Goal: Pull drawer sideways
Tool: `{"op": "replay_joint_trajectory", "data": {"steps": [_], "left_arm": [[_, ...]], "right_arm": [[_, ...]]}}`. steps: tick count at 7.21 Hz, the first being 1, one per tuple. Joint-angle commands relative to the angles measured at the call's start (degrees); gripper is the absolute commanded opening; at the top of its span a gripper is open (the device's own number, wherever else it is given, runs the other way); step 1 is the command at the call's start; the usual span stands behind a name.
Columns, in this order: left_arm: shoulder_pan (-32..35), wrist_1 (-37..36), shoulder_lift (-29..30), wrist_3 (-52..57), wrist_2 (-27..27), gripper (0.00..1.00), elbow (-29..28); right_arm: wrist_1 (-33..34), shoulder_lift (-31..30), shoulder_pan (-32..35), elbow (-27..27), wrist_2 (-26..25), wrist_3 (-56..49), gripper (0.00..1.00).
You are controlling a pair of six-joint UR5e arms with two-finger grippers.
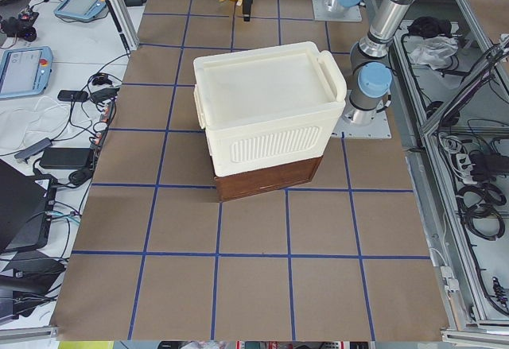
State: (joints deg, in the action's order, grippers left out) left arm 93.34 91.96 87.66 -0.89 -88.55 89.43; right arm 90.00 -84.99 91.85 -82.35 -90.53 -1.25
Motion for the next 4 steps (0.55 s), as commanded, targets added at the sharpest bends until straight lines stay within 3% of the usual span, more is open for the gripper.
{"op": "replay_joint_trajectory", "data": {"steps": [1,3,4], "left_arm": [[0.0,0.0,0.0,-0.1,-0.1,1.00,0.3],[0.3,-0.3,2.2,-0.9,-1.4,1.00,1.0],[1.3,-1.3,5.0,-0.8,-7.5,1.00,2.7]], "right_arm": [[0.0,0.0,0.0,0.0,0.0,0.0,1.00],[0.0,0.0,0.0,0.0,0.0,0.0,1.00],[0.0,0.0,0.0,0.0,0.0,0.0,1.00]]}}
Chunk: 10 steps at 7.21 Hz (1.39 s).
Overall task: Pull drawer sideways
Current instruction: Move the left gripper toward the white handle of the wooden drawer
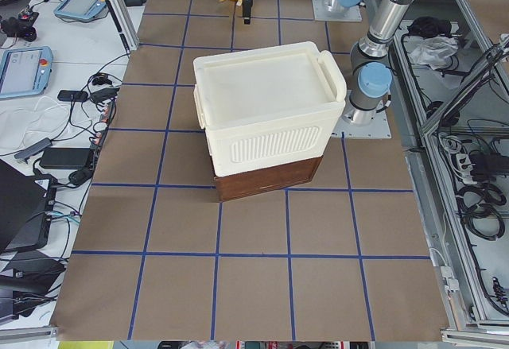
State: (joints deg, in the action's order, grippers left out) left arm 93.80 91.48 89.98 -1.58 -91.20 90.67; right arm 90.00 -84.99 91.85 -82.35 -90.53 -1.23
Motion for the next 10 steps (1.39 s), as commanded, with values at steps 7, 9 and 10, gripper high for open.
{"op": "replay_joint_trajectory", "data": {"steps": [7,9,10], "left_arm": [[13.1,1.2,18.3,-15.1,-48.4,1.00,7.7],[13.2,8.4,21.4,-25.2,-55.4,1.00,8.7],[13.2,9.4,22.9,-30.5,-55.7,1.00,9.2]], "right_arm": [[0.0,0.0,0.0,0.0,0.0,0.0,1.00],[0.0,0.0,0.0,0.0,0.0,0.0,1.00],[0.0,0.0,0.0,0.0,0.0,0.0,1.00]]}}
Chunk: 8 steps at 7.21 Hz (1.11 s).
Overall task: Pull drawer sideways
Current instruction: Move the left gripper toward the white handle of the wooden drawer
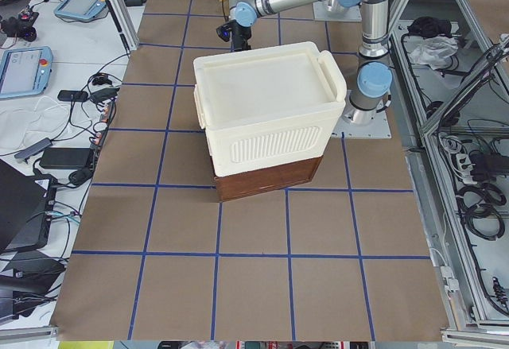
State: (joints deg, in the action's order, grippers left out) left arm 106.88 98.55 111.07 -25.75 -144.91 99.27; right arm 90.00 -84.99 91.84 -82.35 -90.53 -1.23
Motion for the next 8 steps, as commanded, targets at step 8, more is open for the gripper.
{"op": "replay_joint_trajectory", "data": {"steps": [8], "left_arm": [[-11.1,6.8,4.3,-22.8,-19.9,1.00,8.0]], "right_arm": [[0.0,0.0,0.0,0.0,-0.1,0.0,1.00]]}}
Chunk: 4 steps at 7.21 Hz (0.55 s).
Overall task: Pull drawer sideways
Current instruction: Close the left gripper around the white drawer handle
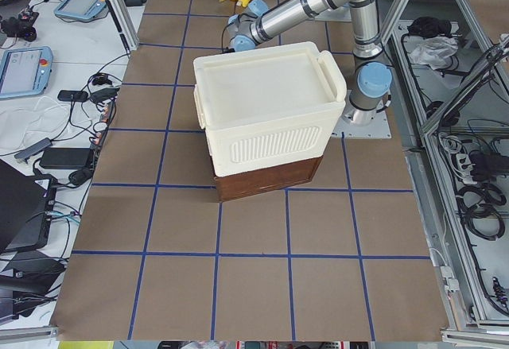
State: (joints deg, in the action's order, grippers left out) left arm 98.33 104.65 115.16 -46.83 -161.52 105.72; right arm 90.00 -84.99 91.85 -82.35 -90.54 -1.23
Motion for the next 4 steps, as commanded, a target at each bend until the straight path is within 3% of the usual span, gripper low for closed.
{"op": "replay_joint_trajectory", "data": {"steps": [1,4], "left_arm": [[-3.4,0.8,0.8,-3.1,-7.6,1.00,3.0],[-3.3,0.9,1.6,-3.1,-9.1,0.98,3.0]], "right_arm": [[0.0,0.0,0.0,0.0,0.0,0.0,1.00],[0.0,0.0,0.0,0.0,0.0,0.0,1.00]]}}
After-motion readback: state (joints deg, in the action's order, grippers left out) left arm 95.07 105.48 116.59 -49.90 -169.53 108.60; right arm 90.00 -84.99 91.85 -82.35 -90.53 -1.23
